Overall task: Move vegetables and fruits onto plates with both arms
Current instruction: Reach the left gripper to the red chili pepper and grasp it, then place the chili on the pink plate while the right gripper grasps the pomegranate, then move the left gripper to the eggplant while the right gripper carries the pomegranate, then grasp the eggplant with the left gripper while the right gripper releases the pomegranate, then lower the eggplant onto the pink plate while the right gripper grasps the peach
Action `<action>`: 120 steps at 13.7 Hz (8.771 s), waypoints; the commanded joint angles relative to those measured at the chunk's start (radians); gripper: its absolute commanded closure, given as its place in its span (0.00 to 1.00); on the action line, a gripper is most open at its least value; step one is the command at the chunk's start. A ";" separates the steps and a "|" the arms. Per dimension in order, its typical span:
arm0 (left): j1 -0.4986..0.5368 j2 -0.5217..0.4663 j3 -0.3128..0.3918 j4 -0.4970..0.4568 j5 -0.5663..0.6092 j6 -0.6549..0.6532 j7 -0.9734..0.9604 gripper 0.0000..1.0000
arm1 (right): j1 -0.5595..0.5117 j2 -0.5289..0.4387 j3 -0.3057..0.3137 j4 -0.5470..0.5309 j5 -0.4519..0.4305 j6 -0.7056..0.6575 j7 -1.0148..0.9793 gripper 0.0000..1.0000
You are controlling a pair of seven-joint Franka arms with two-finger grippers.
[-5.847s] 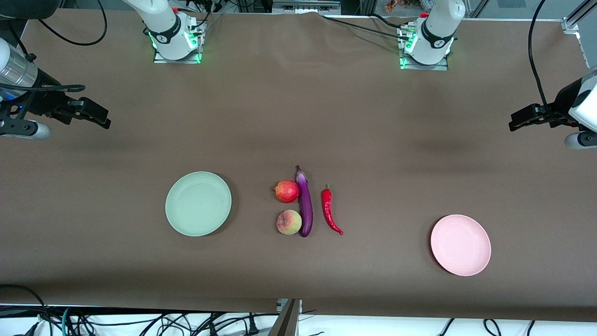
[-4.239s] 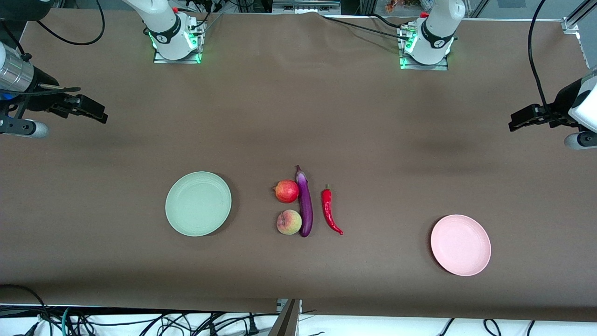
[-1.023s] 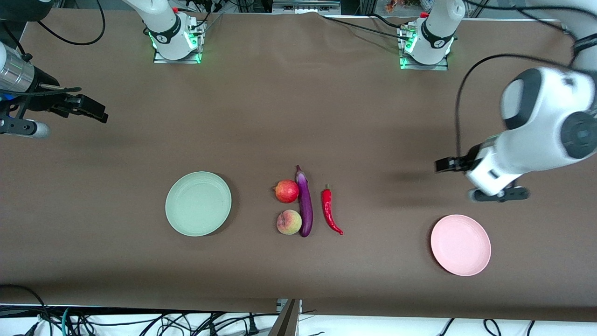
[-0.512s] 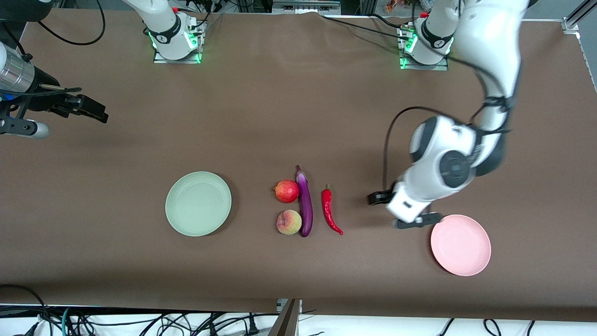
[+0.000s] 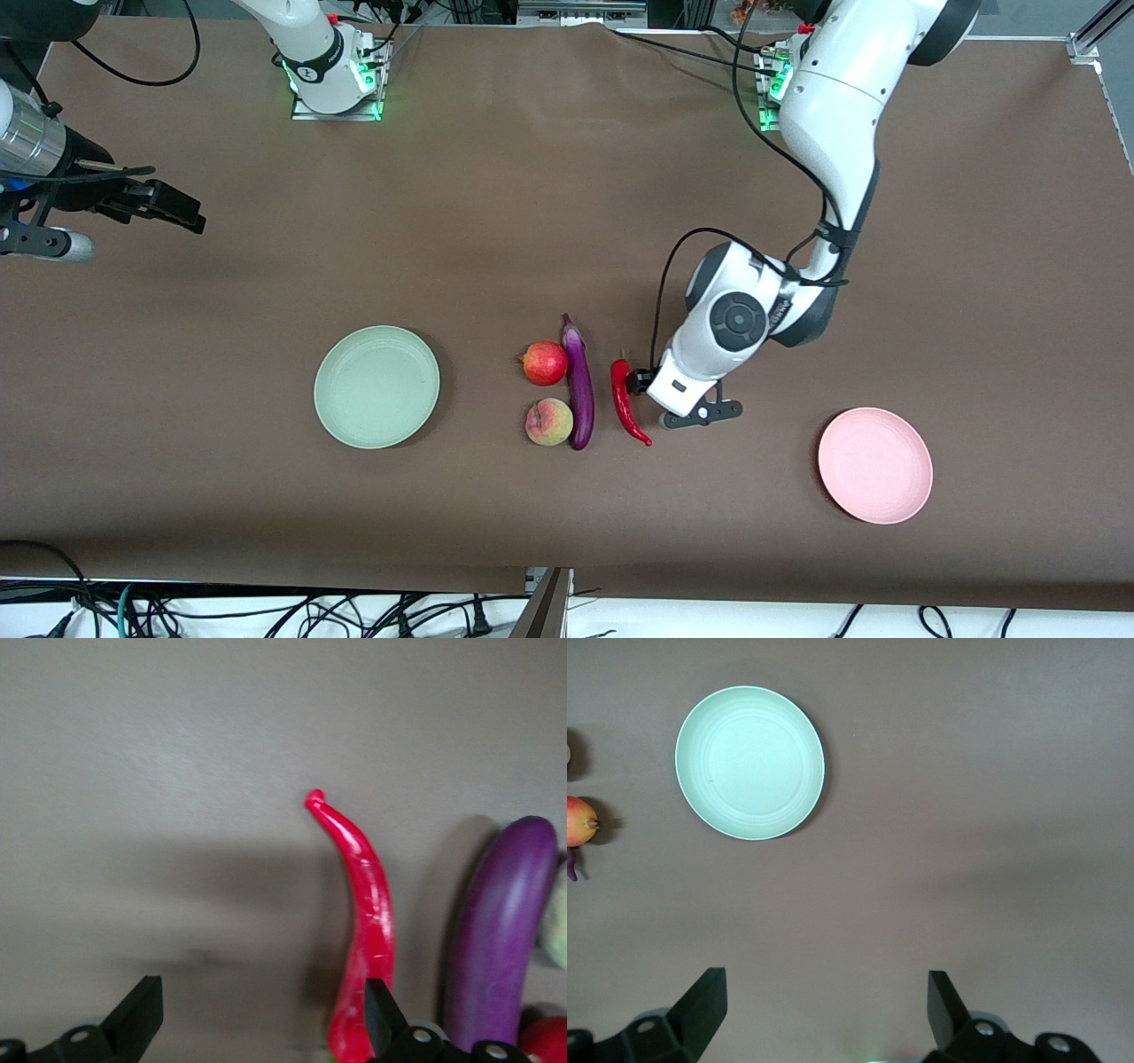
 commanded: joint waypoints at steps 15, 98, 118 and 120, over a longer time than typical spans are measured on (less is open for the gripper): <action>-0.089 0.082 0.039 0.042 0.095 0.137 -0.052 1.00 | 0.000 0.022 0.000 0.003 0.018 0.040 -0.013 0.00; -0.221 0.116 0.135 0.114 0.022 0.117 -0.118 1.00 | 0.345 0.608 -0.057 0.086 0.354 0.830 0.463 0.00; 0.400 0.007 0.137 0.068 0.015 -0.061 0.818 1.00 | 0.527 0.972 -0.055 0.374 0.348 1.162 0.940 0.00; 0.417 0.010 0.137 0.068 0.015 -0.059 0.827 1.00 | 0.525 0.972 -0.055 0.405 0.346 1.163 0.937 0.00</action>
